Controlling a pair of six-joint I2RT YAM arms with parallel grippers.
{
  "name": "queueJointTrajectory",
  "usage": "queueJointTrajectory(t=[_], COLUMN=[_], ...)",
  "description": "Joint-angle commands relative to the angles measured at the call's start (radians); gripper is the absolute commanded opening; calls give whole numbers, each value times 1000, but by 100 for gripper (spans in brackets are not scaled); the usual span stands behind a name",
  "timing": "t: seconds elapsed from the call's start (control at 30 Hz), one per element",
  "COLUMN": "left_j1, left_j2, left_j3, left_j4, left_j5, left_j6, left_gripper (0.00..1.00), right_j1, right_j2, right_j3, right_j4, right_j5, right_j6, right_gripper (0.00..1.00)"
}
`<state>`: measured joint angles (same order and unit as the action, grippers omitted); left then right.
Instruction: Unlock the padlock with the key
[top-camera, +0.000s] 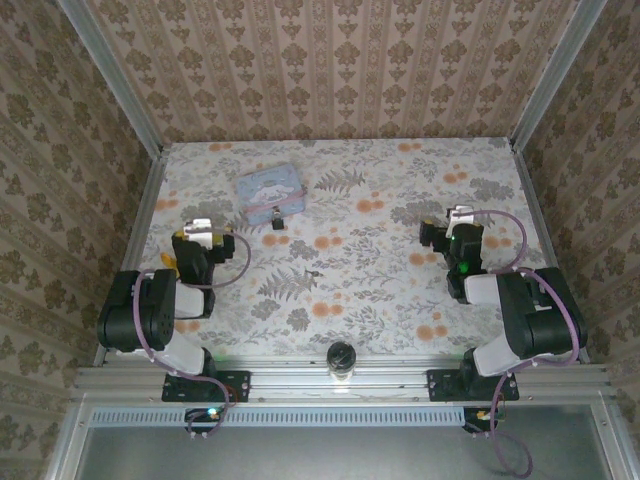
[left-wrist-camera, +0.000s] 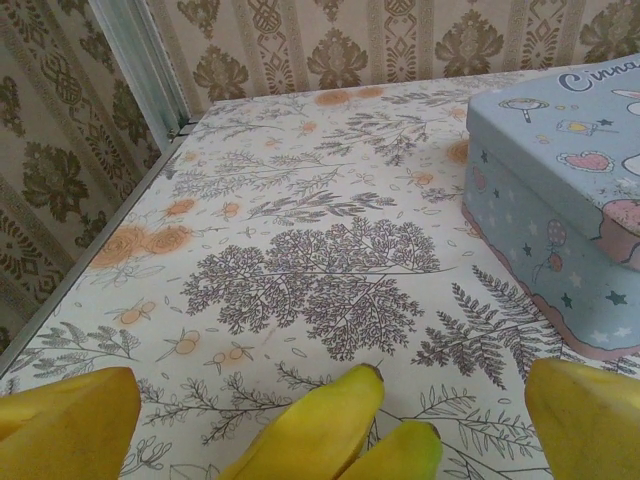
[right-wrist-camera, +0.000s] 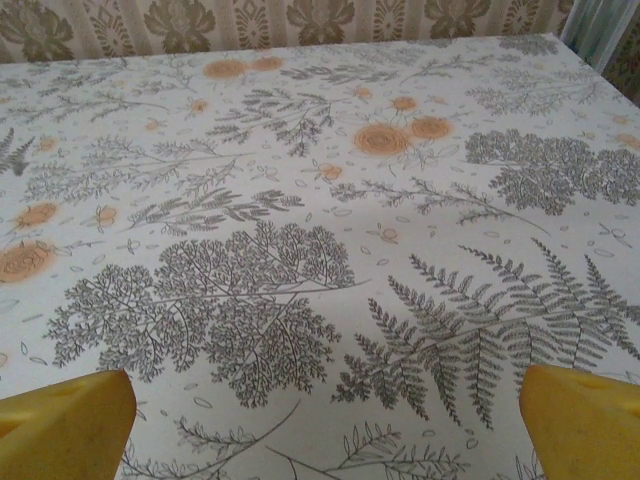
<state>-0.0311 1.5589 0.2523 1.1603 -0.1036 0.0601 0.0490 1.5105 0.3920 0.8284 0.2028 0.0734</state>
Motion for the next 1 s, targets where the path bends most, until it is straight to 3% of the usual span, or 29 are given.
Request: queueJointTrajectory(t=[0.0,0.23,0.43,0.63,0.97], left_j1=[10,8,-2,-30,-75], left_j2=[19,6,-109,-336,-658], left_j3=[-26,-36,-51,-10,99], left_j4=[92,109,29,-237,-721], left_j5=[-21,72,32,1,-10], left_j6=[-26,7,8,16,-190], left_gripper=[100,100,100,100,100], right_j1=[-6,-3,0,17,95], right_j2=[-44,-197,-288,-359,-475], right_j3=[28,61,118,147,208], right_j4=[-46,-248,-462,-592,-823], right_j5=[5,43,44,42,64], right_j6=[-23,-7,65,87,104], right_gripper=[100,100,100,100,100])
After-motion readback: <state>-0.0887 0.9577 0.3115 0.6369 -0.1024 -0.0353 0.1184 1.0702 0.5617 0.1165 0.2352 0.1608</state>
